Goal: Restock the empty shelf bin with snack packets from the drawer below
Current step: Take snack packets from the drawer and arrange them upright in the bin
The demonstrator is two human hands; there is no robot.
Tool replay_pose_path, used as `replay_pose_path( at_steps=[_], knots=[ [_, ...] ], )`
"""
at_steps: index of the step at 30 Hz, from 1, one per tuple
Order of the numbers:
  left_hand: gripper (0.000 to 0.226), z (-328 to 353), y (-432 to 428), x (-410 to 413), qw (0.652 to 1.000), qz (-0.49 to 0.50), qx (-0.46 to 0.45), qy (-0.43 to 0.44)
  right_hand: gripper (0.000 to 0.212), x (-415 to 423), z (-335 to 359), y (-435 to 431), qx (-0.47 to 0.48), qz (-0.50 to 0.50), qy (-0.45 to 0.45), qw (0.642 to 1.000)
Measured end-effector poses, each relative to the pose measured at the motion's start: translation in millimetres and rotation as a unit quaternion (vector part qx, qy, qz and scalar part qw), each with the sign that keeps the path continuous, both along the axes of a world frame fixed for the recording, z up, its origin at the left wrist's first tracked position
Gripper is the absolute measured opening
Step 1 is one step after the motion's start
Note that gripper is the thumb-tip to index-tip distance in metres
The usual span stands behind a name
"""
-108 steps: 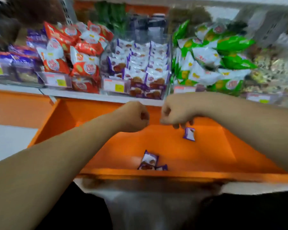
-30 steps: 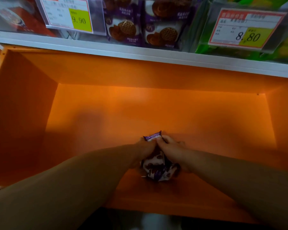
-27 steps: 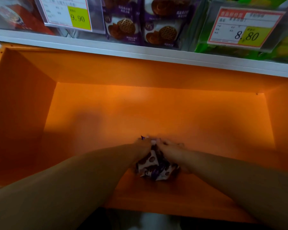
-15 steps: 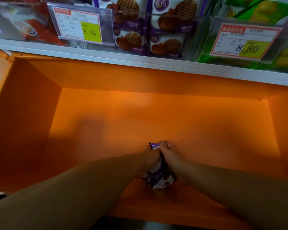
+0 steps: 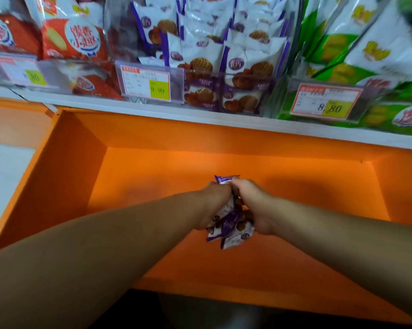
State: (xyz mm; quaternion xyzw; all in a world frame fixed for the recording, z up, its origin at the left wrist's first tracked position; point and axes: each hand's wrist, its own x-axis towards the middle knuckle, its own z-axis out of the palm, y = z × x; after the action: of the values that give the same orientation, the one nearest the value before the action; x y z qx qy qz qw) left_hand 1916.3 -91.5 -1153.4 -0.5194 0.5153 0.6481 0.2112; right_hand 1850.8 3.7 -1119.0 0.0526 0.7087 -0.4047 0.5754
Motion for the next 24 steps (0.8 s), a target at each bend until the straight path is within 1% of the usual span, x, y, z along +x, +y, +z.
replay_pose_path(
  at_steps=[3, 5, 8, 9, 11, 12, 14, 16, 17, 19, 20, 22, 24],
  knots=[
    [0.066, 28, -10, 2, 0.999, -0.018, -0.041, 0.009, 0.031, 7, 39, 2, -0.052, 0.025, 0.024, 0.998],
    [0.058, 53, -15, 9, 0.997, -0.011, -0.071, 0.025, 0.025, 10, 60, 0, -0.06, 0.024, 0.039, 0.997],
    [0.058, 100, -20, 24, 0.993, 0.016, -0.094, 0.073, 0.016, 18, 97, -15, -0.074, -0.004, 0.05, 0.996],
    [0.051, 117, -22, 29, 0.991, 0.027, -0.095, 0.096, 0.014, 21, 108, -19, -0.086, -0.011, 0.059, 0.995],
    [0.034, 150, -27, 40, 0.984, 0.047, -0.102, 0.141, 0.024, 27, 133, -27, -0.114, -0.022, 0.075, 0.99],
    [0.031, 168, -29, 46, 0.981, 0.054, -0.101, 0.16, 0.028, 30, 146, -33, -0.128, -0.023, 0.083, 0.988],
    [0.033, 209, -35, 54, 0.973, 0.054, -0.099, 0.199, 0.032, 33, 179, -41, -0.147, -0.008, 0.1, 0.984],
    [0.036, 246, -41, 58, 0.964, 0.049, -0.1, 0.241, 0.025, 32, 216, -46, -0.165, 0.021, 0.112, 0.98],
    [0.038, 263, -47, 56, 0.96, 0.052, -0.103, 0.256, 0.026, 30, 236, -47, -0.175, 0.041, 0.122, 0.976],
    [0.043, 297, -56, 44, 0.953, 0.048, -0.092, 0.284, 0.04, 18, 273, -54, -0.209, 0.068, 0.14, 0.965],
    [0.043, 313, -64, 34, 0.95, 0.038, -0.082, 0.3, 0.043, 10, 292, -59, -0.221, 0.068, 0.156, 0.96],
    [0.037, 335, -78, 8, 0.944, 0.029, -0.071, 0.32, 0.04, -11, 317, -72, -0.24, 0.061, 0.191, 0.95],
    [0.043, 344, -90, -16, 0.945, 0.024, -0.078, 0.318, 0.038, -35, 322, -83, -0.251, 0.04, 0.24, 0.937]
  ],
)
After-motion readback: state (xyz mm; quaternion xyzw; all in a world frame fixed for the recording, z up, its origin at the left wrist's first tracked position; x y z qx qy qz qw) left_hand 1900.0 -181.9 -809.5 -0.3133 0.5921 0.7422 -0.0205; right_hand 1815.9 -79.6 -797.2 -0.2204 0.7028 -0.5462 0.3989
